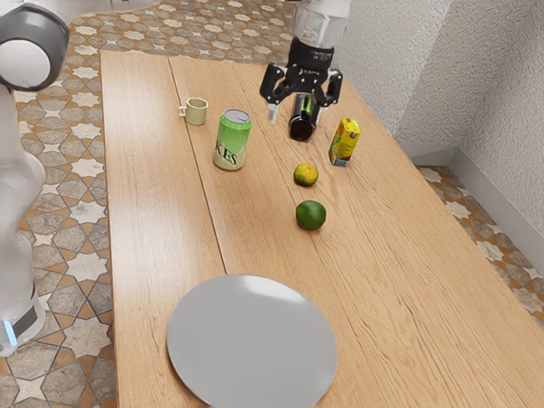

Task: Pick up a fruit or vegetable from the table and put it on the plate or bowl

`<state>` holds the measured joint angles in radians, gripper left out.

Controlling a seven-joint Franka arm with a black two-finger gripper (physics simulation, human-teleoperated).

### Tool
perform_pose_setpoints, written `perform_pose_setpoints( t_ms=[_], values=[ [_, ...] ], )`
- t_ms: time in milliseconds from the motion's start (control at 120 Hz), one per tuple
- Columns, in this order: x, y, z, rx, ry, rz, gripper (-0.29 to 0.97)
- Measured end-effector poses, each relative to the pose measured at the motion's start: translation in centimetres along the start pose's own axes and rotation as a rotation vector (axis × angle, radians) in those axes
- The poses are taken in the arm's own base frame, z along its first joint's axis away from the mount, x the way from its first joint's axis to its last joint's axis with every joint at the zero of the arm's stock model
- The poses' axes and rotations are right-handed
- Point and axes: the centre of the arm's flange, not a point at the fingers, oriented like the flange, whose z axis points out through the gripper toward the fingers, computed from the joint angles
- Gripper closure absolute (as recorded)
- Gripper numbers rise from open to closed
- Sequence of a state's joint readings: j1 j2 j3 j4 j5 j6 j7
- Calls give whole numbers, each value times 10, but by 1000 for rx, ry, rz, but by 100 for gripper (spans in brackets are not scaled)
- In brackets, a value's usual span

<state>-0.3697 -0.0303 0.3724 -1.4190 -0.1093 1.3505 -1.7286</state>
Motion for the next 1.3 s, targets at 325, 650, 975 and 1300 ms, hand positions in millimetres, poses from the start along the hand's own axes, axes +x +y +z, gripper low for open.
perform_pose_setpoints(
  t_ms=[325,650,975,1300],
  values=[
    [-15,-7,-3,-3,6,-130,0],
    [24,68,87,111,51,-86,0],
    [39,89,150,23,10,31,0],
    [48,102,144,-77,7,183,0]
  ],
)
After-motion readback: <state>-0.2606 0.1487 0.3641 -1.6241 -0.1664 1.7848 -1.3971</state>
